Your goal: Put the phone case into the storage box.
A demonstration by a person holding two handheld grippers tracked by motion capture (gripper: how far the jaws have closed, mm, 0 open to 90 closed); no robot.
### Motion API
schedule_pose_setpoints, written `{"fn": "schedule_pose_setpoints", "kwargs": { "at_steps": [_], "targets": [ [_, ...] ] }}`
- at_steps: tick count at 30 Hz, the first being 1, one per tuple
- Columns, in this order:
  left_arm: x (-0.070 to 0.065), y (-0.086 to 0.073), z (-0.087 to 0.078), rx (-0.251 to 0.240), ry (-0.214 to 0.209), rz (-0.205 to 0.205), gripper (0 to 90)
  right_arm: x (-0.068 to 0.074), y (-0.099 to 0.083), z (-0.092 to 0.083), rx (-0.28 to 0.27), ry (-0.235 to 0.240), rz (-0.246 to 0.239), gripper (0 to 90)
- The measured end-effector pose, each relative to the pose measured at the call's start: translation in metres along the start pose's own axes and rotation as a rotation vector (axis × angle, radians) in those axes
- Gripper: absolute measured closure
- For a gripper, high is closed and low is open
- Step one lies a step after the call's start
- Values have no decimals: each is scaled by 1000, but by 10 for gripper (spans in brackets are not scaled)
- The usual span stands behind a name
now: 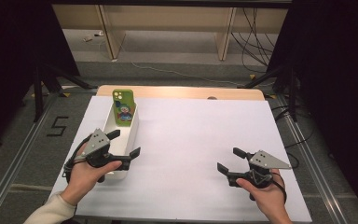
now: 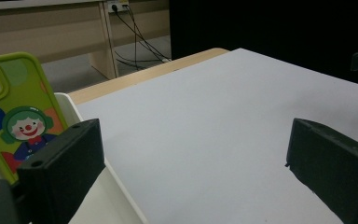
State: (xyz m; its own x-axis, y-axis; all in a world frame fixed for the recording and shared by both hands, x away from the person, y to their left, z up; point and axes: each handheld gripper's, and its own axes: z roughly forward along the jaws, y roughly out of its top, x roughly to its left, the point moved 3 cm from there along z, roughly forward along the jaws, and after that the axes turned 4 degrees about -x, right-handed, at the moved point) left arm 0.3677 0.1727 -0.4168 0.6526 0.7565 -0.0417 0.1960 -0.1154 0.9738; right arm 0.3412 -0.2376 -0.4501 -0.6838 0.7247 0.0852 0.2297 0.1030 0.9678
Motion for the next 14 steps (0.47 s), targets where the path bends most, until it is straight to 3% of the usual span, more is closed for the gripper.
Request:
{"fn": "schedule_pose_setpoints", "kwargs": {
  "at_steps": [14],
  "targets": [
    [3,1,0,2,13,0,41,-1,0,0,-2,2,3,158]
  ]
}}
